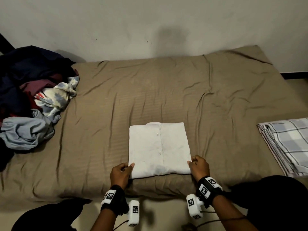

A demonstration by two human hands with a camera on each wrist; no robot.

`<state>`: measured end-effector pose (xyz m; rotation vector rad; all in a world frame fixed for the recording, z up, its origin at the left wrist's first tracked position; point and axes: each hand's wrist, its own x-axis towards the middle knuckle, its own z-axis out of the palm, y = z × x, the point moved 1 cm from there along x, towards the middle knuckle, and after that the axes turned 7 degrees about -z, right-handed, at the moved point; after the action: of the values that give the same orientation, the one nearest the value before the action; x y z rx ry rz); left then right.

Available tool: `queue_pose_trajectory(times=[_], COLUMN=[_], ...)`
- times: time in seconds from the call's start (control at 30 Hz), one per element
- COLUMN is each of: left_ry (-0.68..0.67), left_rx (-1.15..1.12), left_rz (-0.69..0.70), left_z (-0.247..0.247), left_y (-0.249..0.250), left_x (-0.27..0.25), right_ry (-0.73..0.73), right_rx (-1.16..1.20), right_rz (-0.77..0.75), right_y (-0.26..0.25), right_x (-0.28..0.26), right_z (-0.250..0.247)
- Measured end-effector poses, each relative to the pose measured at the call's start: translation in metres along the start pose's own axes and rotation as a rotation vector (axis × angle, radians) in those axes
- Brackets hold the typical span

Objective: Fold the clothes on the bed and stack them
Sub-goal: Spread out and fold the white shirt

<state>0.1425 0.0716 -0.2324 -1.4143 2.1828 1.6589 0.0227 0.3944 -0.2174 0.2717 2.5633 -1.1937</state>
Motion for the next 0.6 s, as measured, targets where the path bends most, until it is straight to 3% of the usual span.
queue_pose_trajectory(times=[0.2,0.27,0.33,0.4,0.43,0.5,0.6], left_ry=[-0.086,-0.043,0.143,0.306,0.284,0.105,-0.021], left_rx=[-0.149,-0.070,0.229,0.393,0.436,0.653,0.961], left_rz=[-0.083,-0.033,0.126,0.450,0.644,0.919,0.959], left_z=[-0.005,-0.009,-0.011,-0.001,0.010,0.040,0.064], left_y=[0.002,0.002,0.005,0.011,0.017,0.013,-0.010], left_x=[0.005,0.004,-0.005,-0.027,-0.039,-0.053,-0.045], right_ry=[0.015,0.076,0.171,0.162,0.118,-0.008,-0.135], right_rx=[0.089,-0.082,-0.340,-0.470,-0.518,-0.591,-0.736], right_rz=[0.086,0.002,-0.272,-0.592,-0.722,-0.910,-0.994], right_y=[-0.001,-0.006,-0.012,-0.019,-0.021,-0.024,-0.006], right_x=[0.010,0.001,-0.012,-0.028,-0.036,-0.049,-0.050], right_z=[-0.007,-0.014,-0.010,0.010,0.024,0.051,0.076])
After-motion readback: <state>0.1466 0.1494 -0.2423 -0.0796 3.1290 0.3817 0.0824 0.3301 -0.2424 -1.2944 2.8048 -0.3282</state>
